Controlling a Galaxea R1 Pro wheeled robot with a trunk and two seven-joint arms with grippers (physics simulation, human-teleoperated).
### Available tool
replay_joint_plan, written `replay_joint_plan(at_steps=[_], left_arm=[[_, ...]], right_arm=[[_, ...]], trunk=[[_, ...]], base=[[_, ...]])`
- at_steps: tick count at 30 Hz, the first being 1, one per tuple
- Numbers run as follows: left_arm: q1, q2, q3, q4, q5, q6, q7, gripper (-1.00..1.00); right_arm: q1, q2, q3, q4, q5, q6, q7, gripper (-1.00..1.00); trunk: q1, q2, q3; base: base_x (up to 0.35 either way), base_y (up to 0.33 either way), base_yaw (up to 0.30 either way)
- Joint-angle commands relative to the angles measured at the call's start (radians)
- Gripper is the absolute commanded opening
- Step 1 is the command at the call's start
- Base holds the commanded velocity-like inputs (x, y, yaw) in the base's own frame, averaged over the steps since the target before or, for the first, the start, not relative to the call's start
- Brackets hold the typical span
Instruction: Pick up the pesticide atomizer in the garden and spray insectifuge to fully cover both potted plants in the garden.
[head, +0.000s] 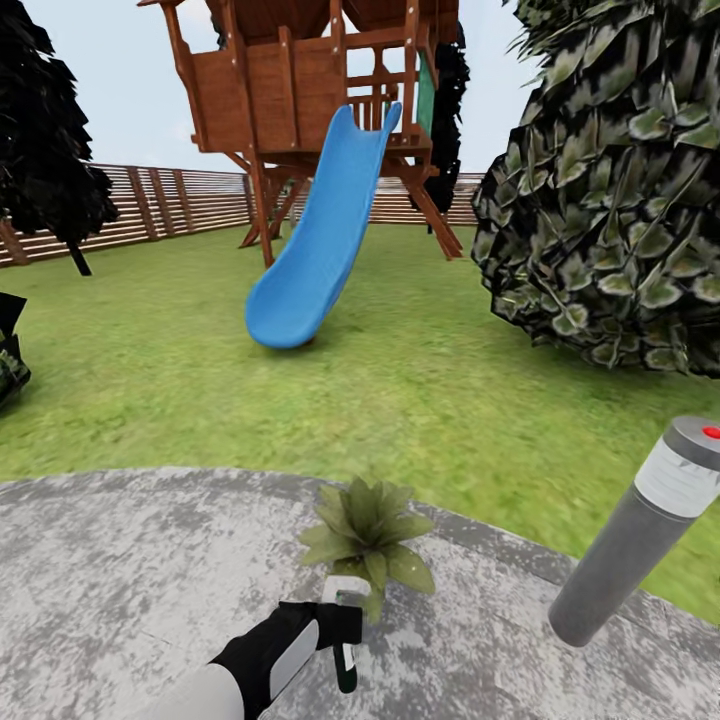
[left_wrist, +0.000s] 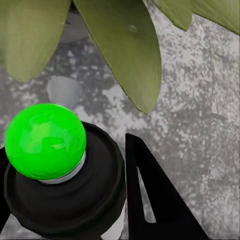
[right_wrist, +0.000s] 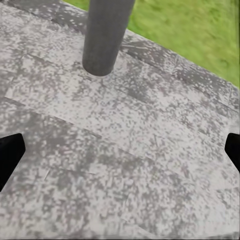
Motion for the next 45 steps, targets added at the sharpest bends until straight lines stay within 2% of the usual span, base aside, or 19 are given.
replay_joint_plan(at_steps=[1, 8, 10, 11, 13, 25, 30, 31, 34, 35, 36, 38, 40, 42, 44, 45], left_arm=[[0.000, 0.000, 0.000, 0.008, -0.001, 0.004, 0.005, -1.00], [-0.001, 0.001, -0.002, 0.039, -0.008, 0.019, 0.032, -1.00], [0.000, 0.002, 0.000, 0.049, -0.011, 0.020, 0.108, -1.00], [0.000, 0.002, 0.000, 0.052, -0.011, 0.019, 0.174, -1.00], [-0.001, 0.003, 0.001, 0.052, -0.006, 0.019, 0.206, -1.00], [0.000, 0.001, 0.004, 0.042, -0.001, -0.011, 0.204, -1.00], [-0.001, 0.001, 0.008, -0.052, 0.002, 0.008, 0.201, -1.00], [-0.001, 0.002, 0.027, -0.101, 0.009, 0.044, 0.201, -1.00], [-0.001, 0.006, 0.104, -0.233, 0.062, 0.148, 0.204, -1.00], [0.000, 0.007, 0.112, -0.256, 0.069, 0.162, 0.204, -1.00], [0.000, 0.007, 0.116, -0.269, 0.075, 0.170, 0.204, -1.00], [0.000, 0.008, 0.123, -0.283, 0.111, 0.195, 0.204, -1.00], [0.000, 0.008, 0.128, -0.290, 0.150, 0.254, 0.204, -1.00], [0.000, 0.008, 0.131, -0.297, 0.158, 0.306, 0.203, -1.00], [0.000, 0.013, 0.171, -0.315, 0.162, 0.341, 0.200, -1.00], [0.000, 0.015, 0.211, -0.333, 0.165, 0.358, 0.198, -1.00]], right_arm=[[0.000, 0.000, 0.000, 0.000, 0.000, 0.000, 0.000, 1.00], [0.000, 0.000, 0.000, 0.000, 0.000, -0.001, 0.000, 1.00], [0.000, 0.000, 0.000, 0.000, 0.000, -0.001, 0.000, 1.00], [0.000, 0.000, 0.000, 0.000, 0.000, -0.001, 0.000, 1.00], [0.000, 0.000, 0.000, 0.000, 0.000, -0.002, 0.000, 1.00], [0.000, 0.000, -0.001, 0.000, 0.000, -0.008, 0.000, 1.00], [0.000, 0.000, -0.002, 0.001, 0.000, -0.008, 0.000, 1.00], [0.000, 0.000, -0.002, 0.001, 0.000, -0.008, 0.000, 1.00], [0.000, 0.000, -0.001, 0.001, 0.000, -0.008, -0.001, 1.00], [0.000, 0.000, -0.002, 0.002, 0.000, -0.007, -0.001, 1.00], [0.000, 0.000, -0.001, 0.002, 0.000, -0.008, -0.001, 1.00], [0.000, 0.000, -0.001, 0.002, 0.000, -0.007, -0.001, 1.00], [0.000, 0.000, -0.001, 0.002, 0.000, -0.008, -0.001, 1.00], [0.000, 0.000, -0.001, 0.002, 0.000, -0.008, -0.002, 1.00], [0.000, 0.000, -0.001, 0.002, 0.000, -0.008, -0.002, 1.00], [0.000, 0.000, -0.002, 0.006, 0.000, -0.008, -0.002, 1.00]], trunk=[[0.000, 0.000, 0.000], [0.000, 0.000, 0.000], [0.000, 0.000, 0.000], [0.000, 0.000, 0.000], [0.000, 0.000, 0.000], [0.000, 0.000, 0.000], [0.000, 0.000, 0.000], [0.000, 0.000, 0.000], [0.000, 0.000, 0.000], [0.000, 0.000, 0.000], [0.000, 0.000, 0.000], [0.000, 0.000, 0.000], [0.000, 0.000, 0.000], [0.000, 0.000, 0.000], [0.000, 0.000, 0.000], [0.000, 0.000, 0.000]], base=[[0.140, 0.305, -0.283], [0.058, 0.088, -0.126], [0.001, 0.001, -0.003], [0.000, 0.000, 0.000], [0.000, 0.000, 0.000], [0.000, 0.000, 0.000], [0.000, 0.000, 0.000], [0.000, 0.000, 0.000], [0.000, 0.000, 0.000], [0.000, 0.000, 0.000], [0.000, 0.000, 0.000], [0.000, 0.000, 0.000], [0.000, 0.000, 0.000], [0.000, 0.000, 0.000], [0.000, 0.000, 0.000], [0.000, 0.000, 0.000]])
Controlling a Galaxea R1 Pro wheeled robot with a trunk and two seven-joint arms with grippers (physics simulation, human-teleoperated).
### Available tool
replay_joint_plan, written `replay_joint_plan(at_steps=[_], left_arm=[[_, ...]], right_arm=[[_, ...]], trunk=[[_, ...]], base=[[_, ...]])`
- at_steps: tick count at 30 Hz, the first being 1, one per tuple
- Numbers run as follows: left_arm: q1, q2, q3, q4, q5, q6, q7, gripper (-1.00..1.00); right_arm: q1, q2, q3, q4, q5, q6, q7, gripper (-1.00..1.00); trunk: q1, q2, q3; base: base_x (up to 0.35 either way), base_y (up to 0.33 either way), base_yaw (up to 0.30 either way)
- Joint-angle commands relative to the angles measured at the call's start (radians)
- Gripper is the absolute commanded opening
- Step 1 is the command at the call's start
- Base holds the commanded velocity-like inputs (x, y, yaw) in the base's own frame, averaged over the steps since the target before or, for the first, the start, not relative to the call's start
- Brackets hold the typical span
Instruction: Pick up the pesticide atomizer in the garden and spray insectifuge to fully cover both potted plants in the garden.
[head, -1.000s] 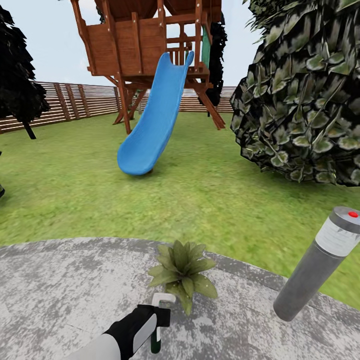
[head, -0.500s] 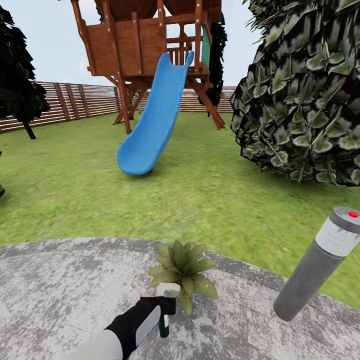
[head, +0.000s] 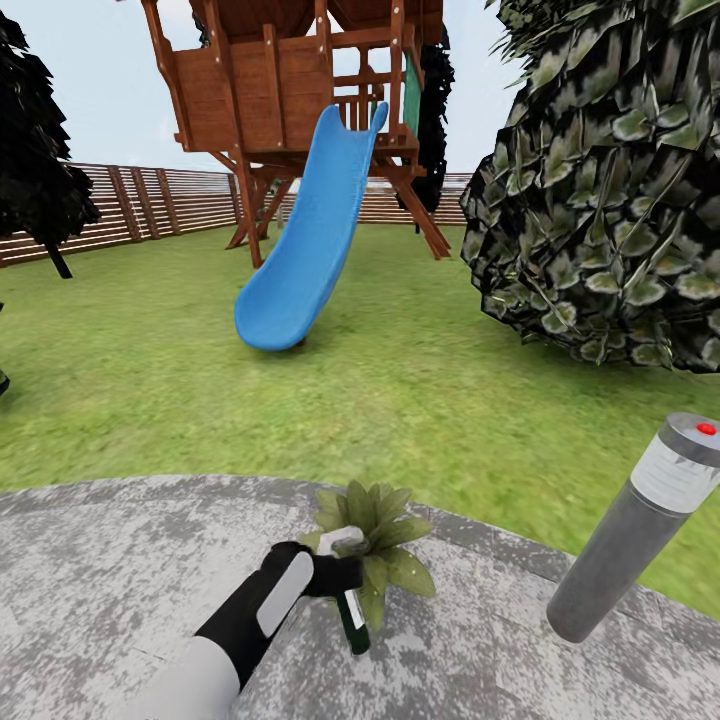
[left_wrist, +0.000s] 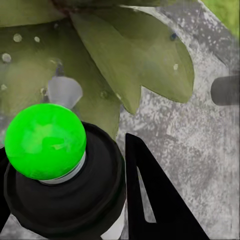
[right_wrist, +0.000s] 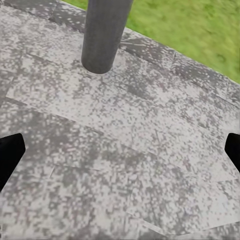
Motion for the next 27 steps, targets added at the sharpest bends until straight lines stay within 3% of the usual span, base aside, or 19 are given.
replay_joint_plan(at_steps=[1, 6, 10, 12, 19, 20, 22, 27], left_arm=[[0.000, 0.002, 0.015, -0.010, 0.002, 0.005, -0.002, -1.00], [0.000, 0.002, 0.023, -0.119, 0.004, 0.007, -0.003, -1.00], [0.000, 0.001, 0.027, -0.148, 0.065, 0.051, 0.002, -1.00], [0.000, 0.001, 0.026, -0.130, 0.119, 0.101, 0.004, -1.00], [0.000, -0.012, 0.018, -0.074, 0.129, 0.112, -0.006, -1.00], [0.000, -0.013, 0.015, -0.060, 0.129, 0.111, -0.026, -1.00], [0.001, -0.012, 0.010, -0.020, 0.124, 0.106, -0.137, -1.00], [0.002, -0.012, 0.010, -0.026, 0.120, 0.102, -0.172, -1.00]], right_arm=[[0.000, 0.000, 0.000, 0.012, 0.000, -0.001, -0.001, 1.00], [0.000, 0.000, 0.000, 0.034, 0.001, -0.001, -0.001, 1.00], [0.000, 0.000, 0.000, 0.034, 0.001, 0.001, -0.003, 1.00], [0.000, 0.000, 0.001, 0.034, 0.002, 0.001, -0.003, 1.00], [0.000, 0.000, 0.000, 0.034, 0.001, 0.002, -0.001, 1.00], [0.000, 0.000, 0.000, 0.034, 0.001, 0.002, -0.001, 1.00], [0.000, 0.000, 0.000, 0.034, 0.001, 0.001, -0.001, 1.00], [0.000, 0.000, 0.000, 0.034, 0.001, 0.002, -0.001, 1.00]], trunk=[[0.000, 0.000, 0.000], [0.000, 0.000, 0.000], [0.000, 0.000, 0.000], [0.000, 0.000, 0.000], [0.000, 0.000, 0.000], [0.000, 0.000, 0.000], [0.000, 0.000, 0.000], [0.000, 0.000, 0.000]], base=[[0.000, 0.000, 0.000], [0.000, 0.000, 0.000], [0.000, 0.000, 0.000], [0.000, 0.000, 0.000], [0.000, 0.000, 0.000], [0.000, 0.000, 0.000], [0.000, 0.000, 0.000], [-0.031, -0.021, 0.000]])
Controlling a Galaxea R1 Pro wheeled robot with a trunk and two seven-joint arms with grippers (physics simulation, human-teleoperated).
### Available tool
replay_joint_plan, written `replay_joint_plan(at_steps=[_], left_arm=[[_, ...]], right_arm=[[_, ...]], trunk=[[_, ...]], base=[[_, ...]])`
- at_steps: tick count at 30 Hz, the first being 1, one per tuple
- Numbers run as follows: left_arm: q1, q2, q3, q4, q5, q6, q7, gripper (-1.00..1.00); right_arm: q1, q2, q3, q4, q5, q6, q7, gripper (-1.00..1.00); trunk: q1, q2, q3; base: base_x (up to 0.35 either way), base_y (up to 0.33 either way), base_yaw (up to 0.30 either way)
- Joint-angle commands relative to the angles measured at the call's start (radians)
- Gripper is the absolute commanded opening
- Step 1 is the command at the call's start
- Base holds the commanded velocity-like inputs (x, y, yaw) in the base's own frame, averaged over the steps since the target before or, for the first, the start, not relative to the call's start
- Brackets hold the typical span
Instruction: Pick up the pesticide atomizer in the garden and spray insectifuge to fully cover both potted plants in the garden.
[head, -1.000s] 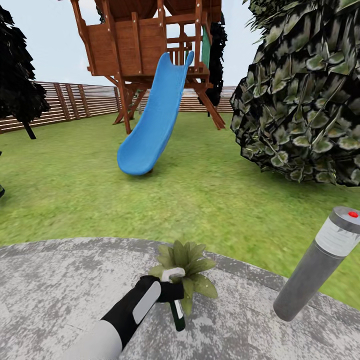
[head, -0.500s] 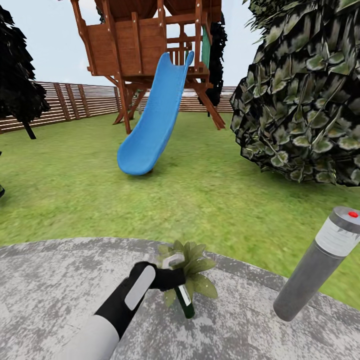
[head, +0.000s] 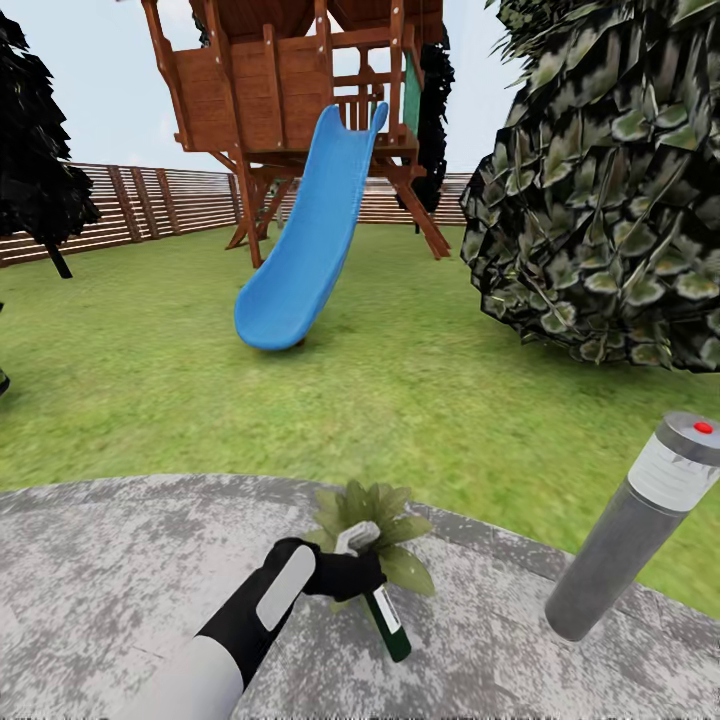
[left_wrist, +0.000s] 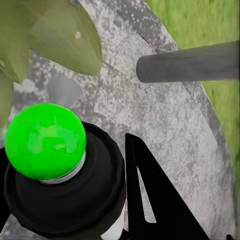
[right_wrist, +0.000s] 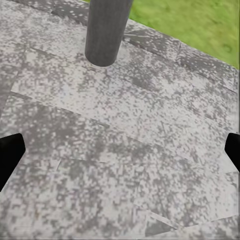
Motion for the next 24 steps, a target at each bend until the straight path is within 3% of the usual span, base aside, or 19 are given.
replay_joint_plan(at_steps=[1, 2, 5, 13, 15, 17, 19, 21, 23, 24], left_arm=[[0.000, -0.001, 0.000, -0.002, 0.001, 0.000, 0.000, -1.00], [-0.001, -0.001, -0.005, -0.002, 0.001, 0.000, 0.000, -1.00], [-0.001, -0.003, -0.065, -0.002, 0.004, -0.013, 0.001, -1.00], [0.000, -0.006, -0.085, 0.033, 0.007, -0.100, 0.015, -1.00], [0.000, -0.007, -0.091, 0.037, 0.006, -0.139, 0.053, -1.00], [0.000, -0.007, -0.177, 0.030, 0.006, -0.208, 0.144, -1.00], [0.000, -0.005, -0.200, 0.021, 0.006, -0.229, 0.202, -1.00], [0.000, 0.007, -0.201, 0.019, 0.007, -0.232, 0.217, -1.00], [0.001, 0.036, -0.197, 0.017, 0.010, -0.210, 0.213, -1.00], [0.002, 0.058, -0.196, 0.016, 0.033, -0.200, 0.194, -1.00]], right_arm=[[0.000, 0.000, 0.000, 0.000, 0.000, 0.000, 0.000, 1.00], [0.000, 0.000, 0.000, -0.001, 0.000, 0.000, 0.000, 1.00], [0.000, 0.000, 0.000, -0.001, 0.000, 0.000, 0.000, 1.00], [0.000, 0.000, 0.000, -0.004, 0.000, -0.001, 0.002, 1.00], [0.000, 0.000, 0.000, -0.004, 0.000, -0.002, 0.002, 1.00], [0.000, 0.000, 0.000, -0.003, 0.000, -0.002, 0.002, 1.00], [0.000, 0.000, 0.000, -0.002, 0.000, -0.002, 0.002, 1.00], [0.000, 0.000, 0.000, -0.001, 0.000, -0.002, 0.002, 1.00], [0.000, 0.000, 0.000, 0.000, 0.000, -0.002, 0.000, 1.00], [0.000, 0.000, 0.000, 0.001, 0.000, -0.002, 0.000, 1.00]], trunk=[[0.000, 0.000, 0.000], [0.000, 0.000, 0.000], [0.000, 0.000, 0.000], [0.000, 0.000, 0.000], [0.000, 0.000, 0.000], [0.000, 0.000, 0.000], [0.000, 0.000, 0.000], [0.000, 0.000, 0.000], [0.000, 0.000, 0.000], [0.000, 0.000, 0.000]], base=[[-0.195, -0.151, 0.000], [-0.229, -0.181, 0.000], [-0.209, -0.167, 0.000], [-0.020, -0.016, 0.000], [0.000, 0.000, 0.000], [0.000, 0.000, 0.000], [0.000, 0.000, 0.000], [0.000, 0.000, 0.000], [0.000, 0.000, 0.000], [0.000, 0.000, 0.000]])
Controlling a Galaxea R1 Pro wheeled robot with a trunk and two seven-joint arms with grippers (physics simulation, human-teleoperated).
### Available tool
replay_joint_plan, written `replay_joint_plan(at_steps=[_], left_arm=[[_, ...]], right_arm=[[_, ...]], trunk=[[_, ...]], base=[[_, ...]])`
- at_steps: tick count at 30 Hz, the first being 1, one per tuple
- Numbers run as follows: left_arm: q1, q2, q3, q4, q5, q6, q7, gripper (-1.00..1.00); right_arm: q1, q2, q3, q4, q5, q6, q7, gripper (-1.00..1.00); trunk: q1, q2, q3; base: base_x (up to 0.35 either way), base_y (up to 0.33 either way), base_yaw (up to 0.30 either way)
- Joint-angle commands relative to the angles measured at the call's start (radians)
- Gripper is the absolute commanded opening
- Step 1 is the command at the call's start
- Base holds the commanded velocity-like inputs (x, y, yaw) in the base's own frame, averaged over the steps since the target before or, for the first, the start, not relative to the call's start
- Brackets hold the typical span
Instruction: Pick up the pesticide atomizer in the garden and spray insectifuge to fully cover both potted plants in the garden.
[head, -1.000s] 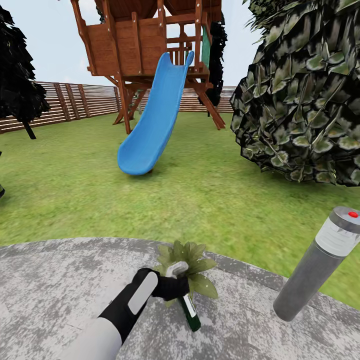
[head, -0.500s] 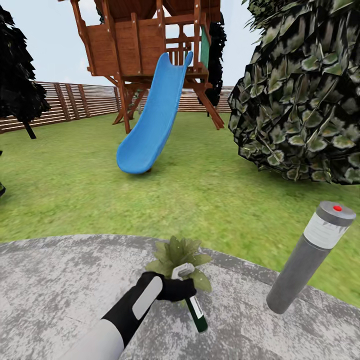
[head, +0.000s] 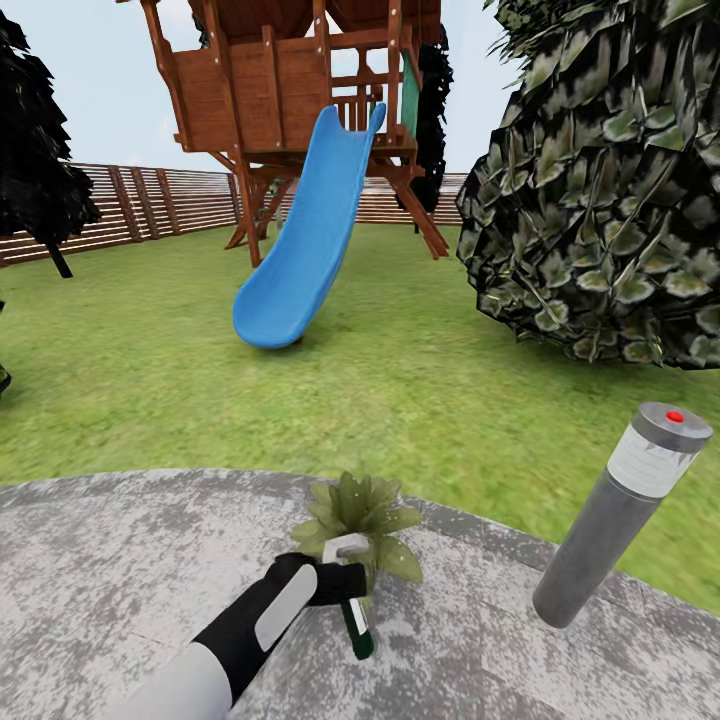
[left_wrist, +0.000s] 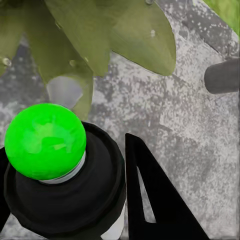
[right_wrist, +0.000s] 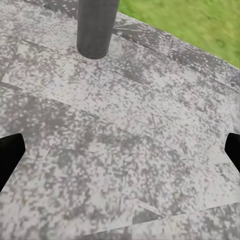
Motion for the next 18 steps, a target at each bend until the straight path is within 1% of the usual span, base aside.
replay_joint_plan(at_steps=[1, 2, 4, 5, 6, 8, 11, 15, 18], left_arm=[[0.000, 0.015, 0.000, 0.000, 0.026, 0.002, -0.023, -1.00], [0.000, 0.037, 0.000, 0.000, 0.044, 0.004, -0.048, -1.00], [0.000, 0.086, 0.000, 0.003, 0.066, 0.007, -0.088, -1.00], [0.000, 0.104, 0.000, 0.008, 0.073, 0.014, -0.097, -1.00], [0.000, 0.111, 0.000, 0.012, 0.075, 0.017, -0.100, -1.00], [0.000, 0.117, 0.000, 0.025, 0.078, 0.021, -0.101, -1.00], [0.000, 0.113, 0.001, 0.113, 0.074, 0.022, -0.101, -1.00], [-0.001, 0.106, -0.002, 0.164, 0.067, 0.019, -0.098, -1.00], [-0.001, 0.103, -0.005, 0.170, 0.060, 0.012, -0.098, -1.00]], right_arm=[[0.000, 0.000, 0.000, 0.001, 0.000, 0.000, 0.000, 1.00], [0.000, 0.000, 0.000, 0.001, 0.000, 0.000, 0.000, 1.00], [0.000, 0.000, 0.000, 0.001, 0.000, 0.000, 0.000, 1.00], [0.000, 0.000, 0.000, 0.001, 0.000, 0.000, 0.000, 1.00], [0.000, 0.000, 0.000, 0.001, 0.000, 0.000, 0.000, 1.00], [0.000, 0.000, 0.000, 0.001, 0.000, 0.000, 0.000, 1.00], [0.000, 0.000, 0.000, 0.001, 0.000, 0.000, 0.000, 1.00], [0.000, 0.000, 0.000, 0.001, 0.000, 0.000, 0.000, 1.00], [0.000, 0.000, 0.000, 0.001, 0.000, 0.000, 0.000, 1.00]], trunk=[[0.000, 0.000, 0.000], [0.000, 0.000, 0.000], [0.000, 0.000, 0.000], [0.000, 0.000, 0.000], [0.000, 0.000, 0.000], [0.000, 0.000, 0.000], [0.000, 0.000, 0.000], [0.000, 0.000, 0.000], [0.000, 0.000, 0.000]], base=[[0.000, 0.000, 0.000], [0.000, 0.000, 0.000], [0.000, 0.000, 0.000], [0.000, 0.000, 0.000], [0.000, 0.000, 0.000], [0.000, 0.000, 0.000], [0.000, 0.000, 0.000], [0.000, 0.000, 0.000], [0.000, 0.000, 0.000]])
